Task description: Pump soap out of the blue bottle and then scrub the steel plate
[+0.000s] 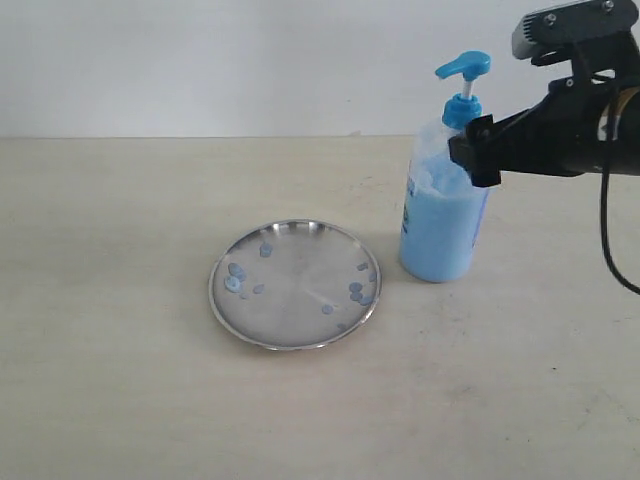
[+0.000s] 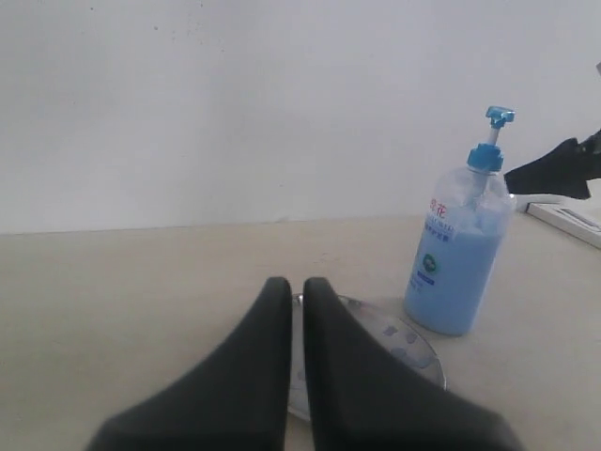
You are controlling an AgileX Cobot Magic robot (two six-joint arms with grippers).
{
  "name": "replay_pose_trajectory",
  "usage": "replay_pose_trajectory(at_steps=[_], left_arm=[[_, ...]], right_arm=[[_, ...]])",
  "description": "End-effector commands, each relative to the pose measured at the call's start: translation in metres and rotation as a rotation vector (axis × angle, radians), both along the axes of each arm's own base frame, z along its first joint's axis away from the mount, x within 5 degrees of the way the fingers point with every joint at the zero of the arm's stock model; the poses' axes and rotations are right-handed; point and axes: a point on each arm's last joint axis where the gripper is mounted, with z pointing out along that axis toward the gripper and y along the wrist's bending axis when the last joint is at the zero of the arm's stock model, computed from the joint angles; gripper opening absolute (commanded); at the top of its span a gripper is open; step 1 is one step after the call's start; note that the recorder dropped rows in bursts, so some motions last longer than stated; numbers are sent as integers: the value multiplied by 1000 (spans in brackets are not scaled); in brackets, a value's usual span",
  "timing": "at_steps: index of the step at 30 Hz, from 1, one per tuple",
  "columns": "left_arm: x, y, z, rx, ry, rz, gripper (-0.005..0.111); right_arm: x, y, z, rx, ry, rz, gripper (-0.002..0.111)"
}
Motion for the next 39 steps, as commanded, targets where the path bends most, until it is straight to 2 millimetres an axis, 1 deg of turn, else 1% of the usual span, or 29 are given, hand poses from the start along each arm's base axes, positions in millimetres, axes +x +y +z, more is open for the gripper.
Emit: replay_pose_trajectory(at_steps=[1, 2, 3, 4, 5, 6, 7, 8, 9, 10, 11, 12, 13, 15, 16, 17, 19, 21, 23, 26, 28, 29, 30, 32, 34, 35, 36, 37, 39], left_arm=[[0, 0, -1, -8, 6, 3, 4], [0, 0, -1, -8, 6, 3, 4], [0, 0, -1, -8, 6, 3, 4], [0, 0, -1, -8, 6, 3, 4], [0, 0, -1, -8, 6, 3, 4], [0, 0, -1, -8, 6, 3, 4], [0, 0, -1, -8, 6, 3, 4], [0, 0, -1, -8, 6, 3, 4], [0, 0, -1, -8, 6, 3, 4], [0, 0, -1, -8, 6, 3, 4], [0, 0, -1, -8, 6, 3, 4], [0, 0, -1, -8, 6, 3, 4], [0, 0, -1, -8, 6, 3, 4], [0, 0, -1, -8, 6, 3, 4], [0, 0, -1, -8, 6, 3, 4], [0, 0, -1, -8, 6, 3, 4], [0, 0, -1, -8, 6, 3, 4], [0, 0, -1, -8, 6, 3, 4], [1, 2, -1, -7, 8, 19, 4], [1, 3, -2, -7, 12, 40, 4], [2, 5, -1, -46, 30, 61, 4], [2, 7, 6, -87, 26, 72, 4], [2, 8, 12, -116, 22, 82, 4], [2, 14, 31, -140, -8, 144, 4], [6, 20, 51, -134, -23, 227, 4], [10, 19, 61, -121, -18, 239, 4], [14, 16, 70, -116, -8, 228, 4], [21, 6, 75, -91, 17, 183, 4], [38, -18, 76, -26, 99, 63, 4]], right_arm=[[-29, -8, 20, -20, 102, -80, 85], [-47, -12, 33, 22, 129, -124, 73], [-56, -13, 42, 43, 127, -132, 62], [-76, -14, 59, 61, 94, -122, 35], [-88, -15, 70, 71, 64, -110, 19], [-112, -17, 89, 103, 5, -96, 0], [-127, -18, 98, 119, -27, -93, 0], [-154, -22, 110, 133, -74, -92, 0], [-170, -24, 113, 126, -99, -85, 0], [-202, -29, 117, 96, -181, -59, 0], [-225, -32, 112, 87, -256, -44, 0], [-239, -33, 106, 92, -321, -38, 0], [-254, -35, 94, 108, -399, -33, 0], [-264, -35, 67, 204, -514, -27, 0], [-265, -34, 55, 278, -526, -31, 0], [-261, -33, 37, 342, -496, -41, 0], [-253, -30, 6, 388, -400, -56, 0], [-249, -30, -14, 380, -345, -66, 0], [-245, -30, -29, 393, -351, -77, 0], [-243, -30, -44, 387, -320, -85, 0], [-243, -30, -54, 386, -289, -92, 0], [-243, -29, -61, 388, -263, -97, 0], [-243, -29, -63, 399, -246, -103, 0], [-244, -29, -66, 427, -210, -117, 0], [-243, -29, -62, 445, -251, -118, 0], [-243, -29, -62, 446, -256, -118, 0], [-243, -29, -62, 445, -249, -118, 0], [-243, -29, -63, 442, -237, -119, 0], [-243, -29, -64, 455, -224, -123, 0]])
